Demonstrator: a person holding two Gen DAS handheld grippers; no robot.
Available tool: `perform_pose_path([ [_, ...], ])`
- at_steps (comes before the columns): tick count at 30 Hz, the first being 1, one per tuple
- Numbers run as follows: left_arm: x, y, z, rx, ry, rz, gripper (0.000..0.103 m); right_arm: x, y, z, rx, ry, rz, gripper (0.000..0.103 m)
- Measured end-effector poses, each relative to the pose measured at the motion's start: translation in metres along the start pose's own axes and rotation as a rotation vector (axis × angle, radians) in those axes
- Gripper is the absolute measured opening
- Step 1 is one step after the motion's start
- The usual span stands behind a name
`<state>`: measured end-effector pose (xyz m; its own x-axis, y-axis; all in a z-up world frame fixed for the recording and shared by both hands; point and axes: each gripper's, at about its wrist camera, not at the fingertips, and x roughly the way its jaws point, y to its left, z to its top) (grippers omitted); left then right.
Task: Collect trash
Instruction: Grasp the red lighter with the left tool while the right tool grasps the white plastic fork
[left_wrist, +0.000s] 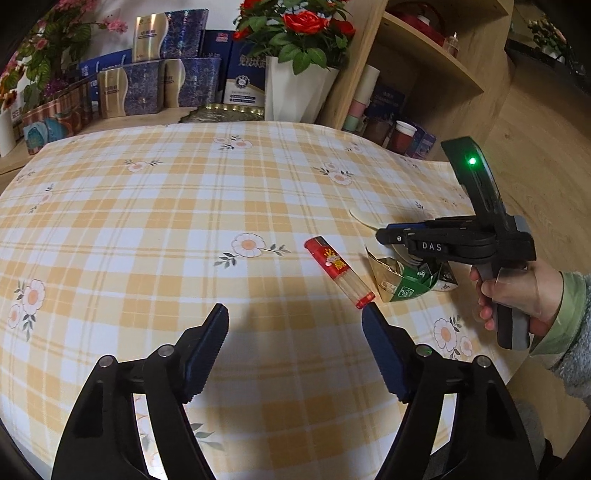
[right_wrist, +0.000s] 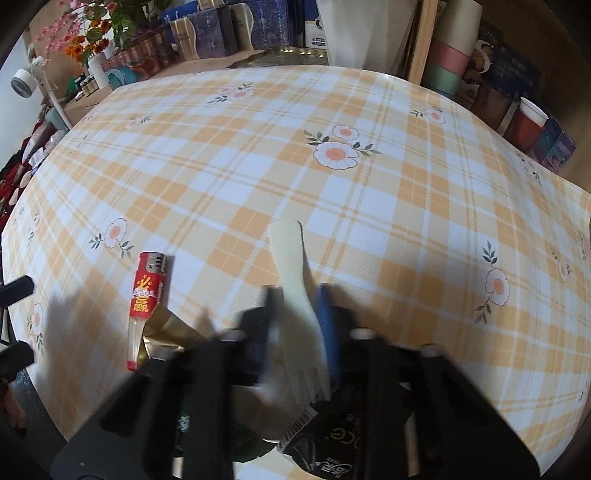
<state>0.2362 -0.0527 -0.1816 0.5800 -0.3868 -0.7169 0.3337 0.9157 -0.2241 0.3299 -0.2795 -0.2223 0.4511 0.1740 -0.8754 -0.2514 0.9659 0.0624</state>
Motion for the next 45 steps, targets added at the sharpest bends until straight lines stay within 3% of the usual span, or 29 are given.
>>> perform_pose_path([
  [7, 0.028, -0.01, 0.014, -0.039, 0.04, -0.059, 0.053, -0.039, -0.011, -0.011, 0.094, -0.156, 0.065, 0.021],
  [15, 0.066, -0.035, 0.024, 0.021, 0.084, -0.014, 0.051, -0.079, -0.025, -0.034, 0.194, -0.288, 0.119, 0.021],
  [18, 0.076, -0.043, 0.026, 0.095, 0.087, 0.036, 0.045, -0.087, -0.022, -0.044, 0.186, -0.305, 0.126, 0.021],
  [24, 0.089, -0.047, 0.031, 0.113, 0.095, 0.037, 0.045, -0.096, -0.02, -0.064, 0.18, -0.315, 0.138, 0.021],
  [35, 0.108, -0.065, 0.038, 0.226, 0.089, 0.128, 0.045, -0.106, -0.016, -0.09, 0.224, -0.353, 0.136, 0.021],
  [38, 0.106, -0.064, 0.037, 0.226, 0.089, 0.126, 0.037, -0.105, -0.015, -0.094, 0.249, -0.354, 0.155, 0.021],
  [39, 0.103, -0.063, 0.035, 0.23, 0.084, 0.12, 0.025, -0.105, -0.014, -0.096, 0.259, -0.357, 0.163, 0.021],
  [45, 0.079, -0.048, 0.015, 0.226, 0.096, 0.024, 0.023, -0.112, -0.009, -0.106, 0.287, -0.371, 0.202, 0.021],
])
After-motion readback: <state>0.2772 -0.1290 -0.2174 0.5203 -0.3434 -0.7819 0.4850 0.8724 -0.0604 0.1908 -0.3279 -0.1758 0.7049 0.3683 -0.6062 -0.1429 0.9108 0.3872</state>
